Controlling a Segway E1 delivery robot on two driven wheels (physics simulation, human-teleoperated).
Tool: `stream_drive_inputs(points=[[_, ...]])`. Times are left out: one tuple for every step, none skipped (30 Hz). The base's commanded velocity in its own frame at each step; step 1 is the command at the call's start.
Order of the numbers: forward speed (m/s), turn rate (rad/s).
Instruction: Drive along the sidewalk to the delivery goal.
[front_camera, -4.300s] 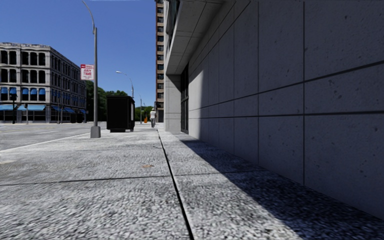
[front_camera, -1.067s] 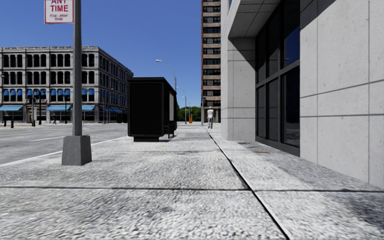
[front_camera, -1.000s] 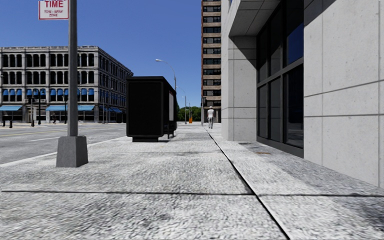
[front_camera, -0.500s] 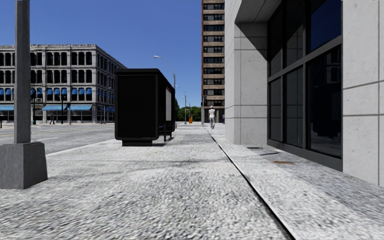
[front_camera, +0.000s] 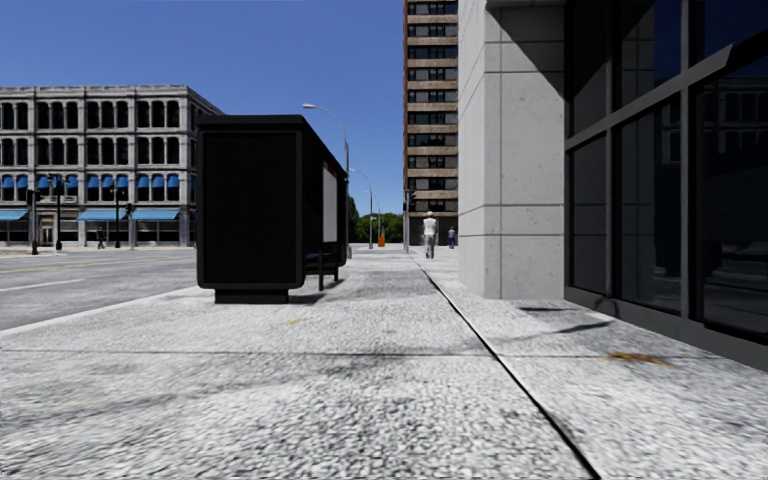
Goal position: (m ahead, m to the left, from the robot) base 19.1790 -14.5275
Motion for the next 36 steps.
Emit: stream_drive_inputs(points=[[2.00,0.00],[2.00,0.00],[2.00,0.00],[2.00,0.00],[2.00,0.00],[2.00,0.00],[2.00,0.00],[2.00,0.00],[2.00,0.00],[2.00,0.00],[2.00,0.00],[2.00,0.00],[2.00,0.00],[2.00,0.00],[2.00,0.00],[2.00,0.00],[2.00,0.00],[2.00,0.00],[2.00,0.00],[2.00,0.00],[2.00,0.00],[2.00,0.00],[2.00,0.00],[2.00,0.00],[2.00,0.00],[2.00,0.00],[2.00,0.00],[2.00,0.00],[2.00,0.00],[2.00,0.00],[2.00,0.00],[2.00,0.00],[2.00,0.00],[2.00,0.00],[2.00,0.00],[2.00,0.00]])
